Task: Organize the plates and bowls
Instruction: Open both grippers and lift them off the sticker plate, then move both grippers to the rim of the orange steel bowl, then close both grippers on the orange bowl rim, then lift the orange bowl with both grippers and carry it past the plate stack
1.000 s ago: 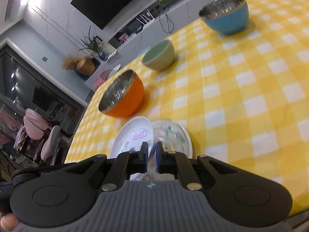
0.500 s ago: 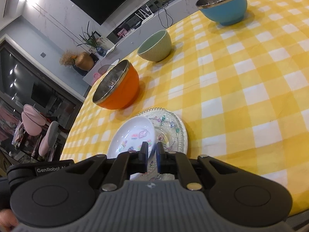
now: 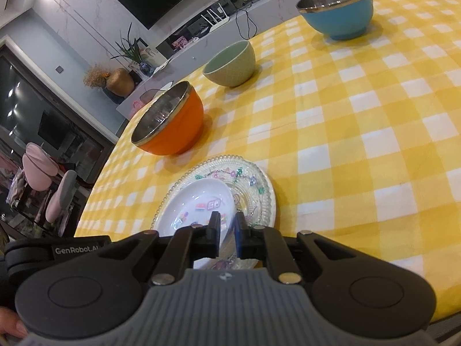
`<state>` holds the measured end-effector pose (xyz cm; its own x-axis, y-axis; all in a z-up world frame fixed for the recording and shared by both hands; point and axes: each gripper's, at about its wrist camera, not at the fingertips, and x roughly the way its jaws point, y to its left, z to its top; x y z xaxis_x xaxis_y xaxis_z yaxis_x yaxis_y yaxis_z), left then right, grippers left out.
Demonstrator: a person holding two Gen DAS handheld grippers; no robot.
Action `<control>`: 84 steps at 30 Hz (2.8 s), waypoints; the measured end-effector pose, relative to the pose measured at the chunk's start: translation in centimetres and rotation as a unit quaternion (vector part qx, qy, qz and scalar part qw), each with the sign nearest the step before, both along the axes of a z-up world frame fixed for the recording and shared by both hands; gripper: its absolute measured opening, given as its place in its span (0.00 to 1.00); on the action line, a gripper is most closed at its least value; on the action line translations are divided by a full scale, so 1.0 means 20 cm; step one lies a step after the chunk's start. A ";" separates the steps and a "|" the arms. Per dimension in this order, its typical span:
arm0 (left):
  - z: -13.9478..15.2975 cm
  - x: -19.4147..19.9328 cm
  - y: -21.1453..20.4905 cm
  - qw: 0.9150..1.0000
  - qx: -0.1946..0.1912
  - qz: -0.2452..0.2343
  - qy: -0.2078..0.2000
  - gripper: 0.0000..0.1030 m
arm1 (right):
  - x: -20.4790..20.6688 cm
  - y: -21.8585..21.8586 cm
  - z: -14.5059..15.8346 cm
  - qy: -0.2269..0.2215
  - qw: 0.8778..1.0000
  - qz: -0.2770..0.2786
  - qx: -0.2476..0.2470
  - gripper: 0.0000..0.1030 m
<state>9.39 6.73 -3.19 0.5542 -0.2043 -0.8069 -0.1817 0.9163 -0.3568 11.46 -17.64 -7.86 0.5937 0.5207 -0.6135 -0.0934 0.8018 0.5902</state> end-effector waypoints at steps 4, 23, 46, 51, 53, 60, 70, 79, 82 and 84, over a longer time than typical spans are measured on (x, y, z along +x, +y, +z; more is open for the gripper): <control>0.01 -0.01 0.01 1.000 -0.004 0.005 -0.005 0.06 | -0.01 0.01 0.01 -0.010 1.000 -0.001 -0.011 0.16; 0.27 0.10 0.14 0.996 -0.007 0.033 -0.079 0.36 | 0.09 0.07 0.22 -0.066 0.994 -0.031 -0.077 0.42; 0.15 0.65 0.28 0.993 0.060 0.080 -0.063 0.43 | 0.74 0.49 0.21 -0.012 0.995 -0.024 -0.099 0.39; 0.08 0.67 0.30 0.994 0.046 0.079 -0.058 0.43 | 0.78 0.54 0.18 -0.008 0.994 -0.020 -0.103 0.32; 0.07 0.68 0.30 0.994 0.051 0.076 -0.061 0.43 | 0.79 0.56 0.17 -0.004 0.995 -0.021 -0.102 0.30; 0.06 0.71 0.32 0.993 0.048 0.075 -0.074 0.29 | 0.82 0.57 0.15 0.002 0.994 -0.034 -0.108 0.25; 0.09 0.68 0.28 0.992 0.065 0.059 -0.090 0.11 | 0.81 0.57 0.16 0.007 0.993 -0.039 -0.114 0.19; 0.24 0.61 0.20 0.992 0.058 0.040 -0.107 0.10 | 0.70 0.45 0.31 -0.003 0.993 -0.045 -0.110 0.17; 0.30 0.56 0.15 0.992 0.055 0.033 -0.110 0.10 | 0.63 0.38 0.36 -0.006 0.993 -0.052 -0.101 0.17; 0.33 0.52 0.11 0.992 0.055 0.027 -0.114 0.10 | 0.57 0.33 0.39 -0.008 0.994 -0.055 -0.095 0.17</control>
